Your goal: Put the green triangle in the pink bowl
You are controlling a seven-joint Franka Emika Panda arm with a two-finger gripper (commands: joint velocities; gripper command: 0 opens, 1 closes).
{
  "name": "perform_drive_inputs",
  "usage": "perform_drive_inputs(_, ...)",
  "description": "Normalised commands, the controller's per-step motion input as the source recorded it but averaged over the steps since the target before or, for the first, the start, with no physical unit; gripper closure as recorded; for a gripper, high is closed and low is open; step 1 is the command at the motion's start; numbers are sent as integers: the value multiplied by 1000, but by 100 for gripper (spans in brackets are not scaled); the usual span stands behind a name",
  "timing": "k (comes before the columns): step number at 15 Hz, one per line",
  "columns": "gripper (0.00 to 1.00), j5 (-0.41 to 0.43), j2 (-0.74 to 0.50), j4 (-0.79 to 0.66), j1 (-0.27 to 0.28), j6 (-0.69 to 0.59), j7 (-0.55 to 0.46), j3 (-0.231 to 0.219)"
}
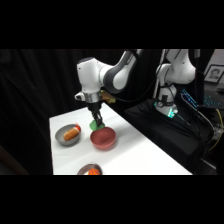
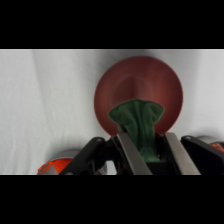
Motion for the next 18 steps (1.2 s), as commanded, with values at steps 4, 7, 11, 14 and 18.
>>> perform_drive_inputs(4,94,165,148,90,-50,122,-124,31)
perform_drive_inputs(7,94,160,156,99,-52,119,-119,43)
perform_drive_inputs(11,94,162,149,111,-64,123,-120,54)
perform_drive_inputs(14,94,161,156,135,-75,121,-116,65)
perform_drive_inputs(18,44,153,133,137,-86,108,-127,76)
